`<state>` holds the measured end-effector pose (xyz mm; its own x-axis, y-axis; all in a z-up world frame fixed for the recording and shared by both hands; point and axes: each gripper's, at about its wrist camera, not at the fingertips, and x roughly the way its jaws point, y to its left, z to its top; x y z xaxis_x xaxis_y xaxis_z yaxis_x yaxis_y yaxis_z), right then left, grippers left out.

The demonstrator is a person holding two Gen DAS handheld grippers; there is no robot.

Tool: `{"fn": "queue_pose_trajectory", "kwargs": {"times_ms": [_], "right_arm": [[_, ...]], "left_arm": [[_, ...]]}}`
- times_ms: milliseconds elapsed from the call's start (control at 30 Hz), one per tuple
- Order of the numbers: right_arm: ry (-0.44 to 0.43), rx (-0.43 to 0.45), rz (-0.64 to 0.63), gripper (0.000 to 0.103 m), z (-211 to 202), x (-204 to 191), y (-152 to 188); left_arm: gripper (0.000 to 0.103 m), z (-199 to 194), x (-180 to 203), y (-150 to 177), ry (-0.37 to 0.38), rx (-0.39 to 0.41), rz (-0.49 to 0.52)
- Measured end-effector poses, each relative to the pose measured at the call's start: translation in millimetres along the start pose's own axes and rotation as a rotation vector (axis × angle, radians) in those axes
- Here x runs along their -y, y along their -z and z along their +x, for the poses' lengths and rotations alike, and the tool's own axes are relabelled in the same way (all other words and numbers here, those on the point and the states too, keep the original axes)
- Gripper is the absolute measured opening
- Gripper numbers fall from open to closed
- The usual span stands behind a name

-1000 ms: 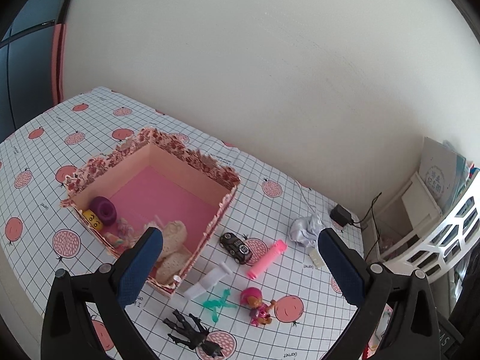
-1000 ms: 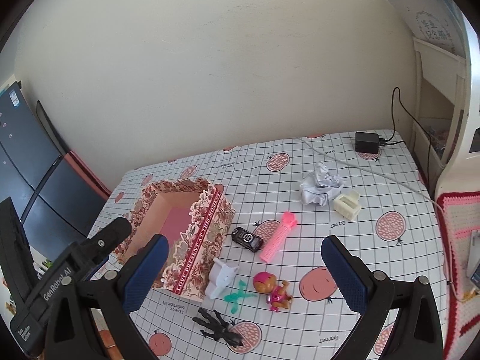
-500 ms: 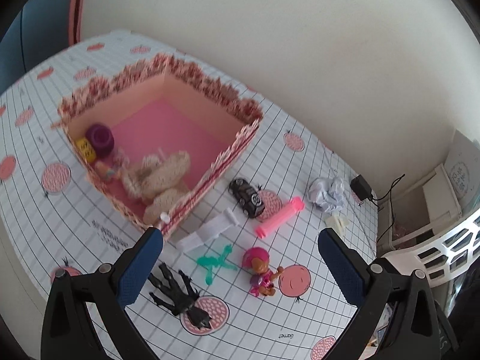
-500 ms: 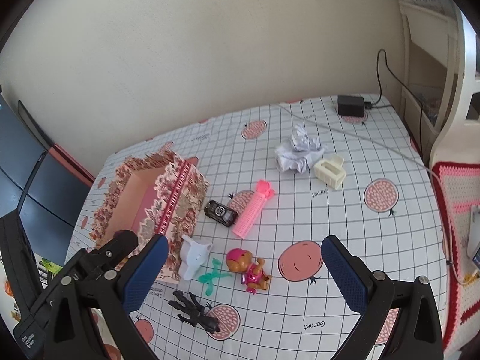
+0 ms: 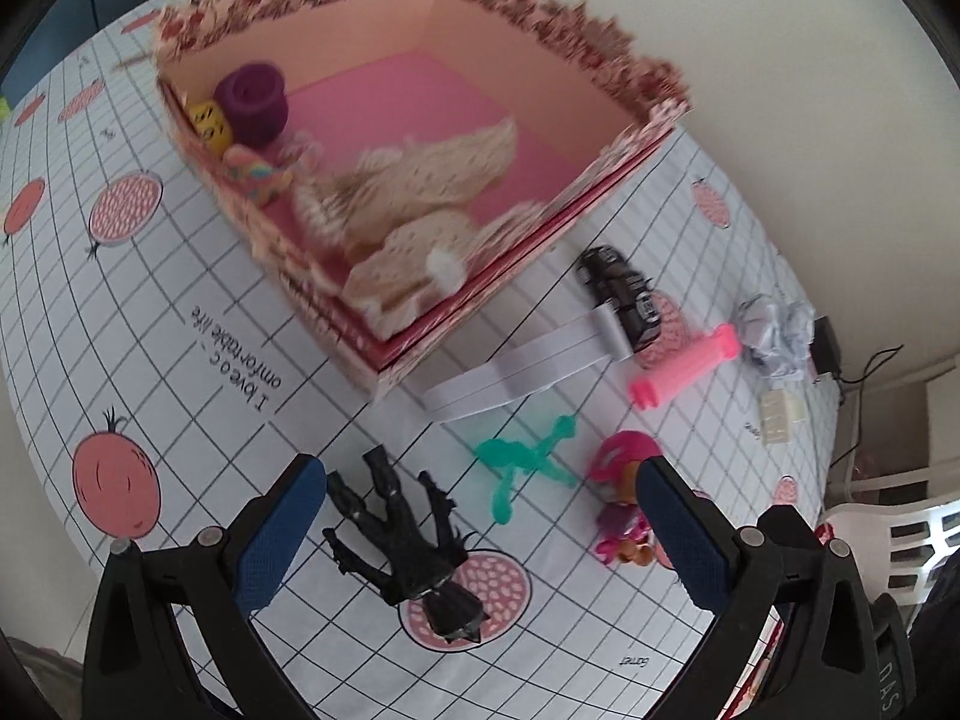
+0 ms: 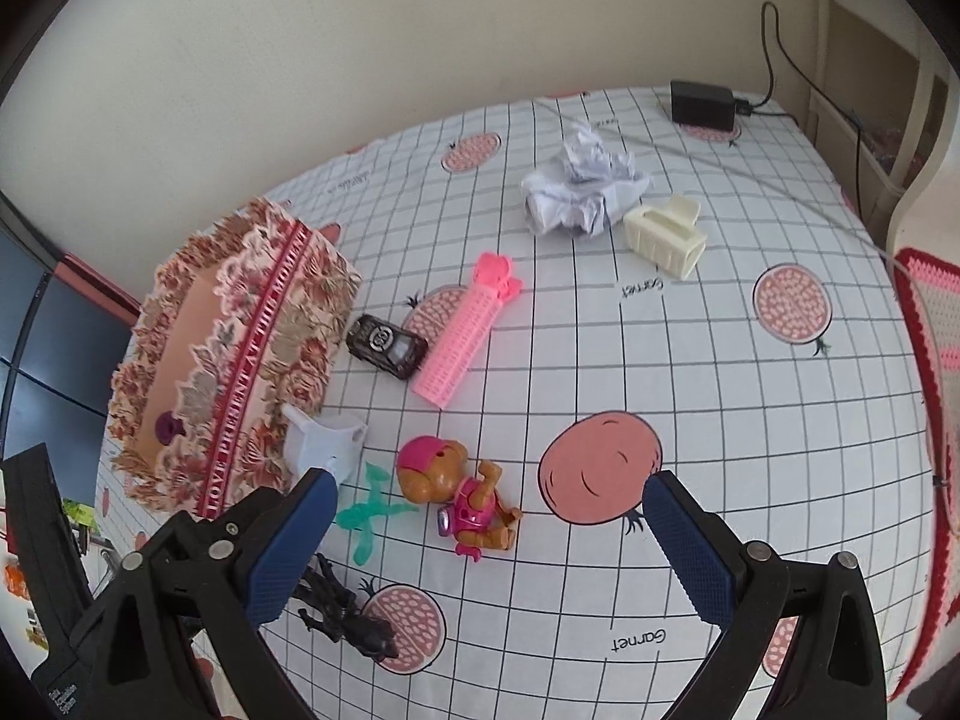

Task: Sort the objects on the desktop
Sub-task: 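Grasp the black action figure with the left tool while the right tool grasps the pink-hatted dog figure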

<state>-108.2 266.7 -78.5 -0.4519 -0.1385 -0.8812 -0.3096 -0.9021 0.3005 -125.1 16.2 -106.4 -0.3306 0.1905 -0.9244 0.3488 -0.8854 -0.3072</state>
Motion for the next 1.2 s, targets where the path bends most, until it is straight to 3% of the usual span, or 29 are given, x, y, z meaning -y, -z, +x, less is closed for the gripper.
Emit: {"fn": "queue_pose_trajectory", "kwargs": {"times_ms": [267, 400, 567, 633, 800, 1200], "right_arm": [[-0.019, -0.043, 0.029, 0.103, 25.6, 0.0, 5.5], [-0.015, -0.057, 0.046, 0.103, 33.9, 1.5, 7.2], [-0.012, -0.070, 0.053, 0.101, 40.9, 2.2, 8.8], [-0.011, -0.074, 0.051, 0.098, 43.9, 1.0, 9.5], [-0.024, -0.091, 0.047, 0.092, 51.8, -5.0, 11.4], [0.007, -0.122, 0.012, 0.070, 67.3, -13.4, 16.0]], "left_arm": [[0.101, 18.4, -15.7, 6.2, -0.023, -0.053, -0.070], [0.093, 20.6, -16.3, 9.0, -0.035, -0.053, -0.070], [0.091, 24.8, -20.5, 12.8, -0.051, -0.062, -0.089], [0.082, 26.6, -19.7, 15.1, -0.052, -0.070, -0.084], [0.081, 33.8, -14.9, 22.4, -0.082, -0.082, -0.060], [0.060, 38.5, -13.8, 29.9, -0.134, -0.054, -0.031]]}}
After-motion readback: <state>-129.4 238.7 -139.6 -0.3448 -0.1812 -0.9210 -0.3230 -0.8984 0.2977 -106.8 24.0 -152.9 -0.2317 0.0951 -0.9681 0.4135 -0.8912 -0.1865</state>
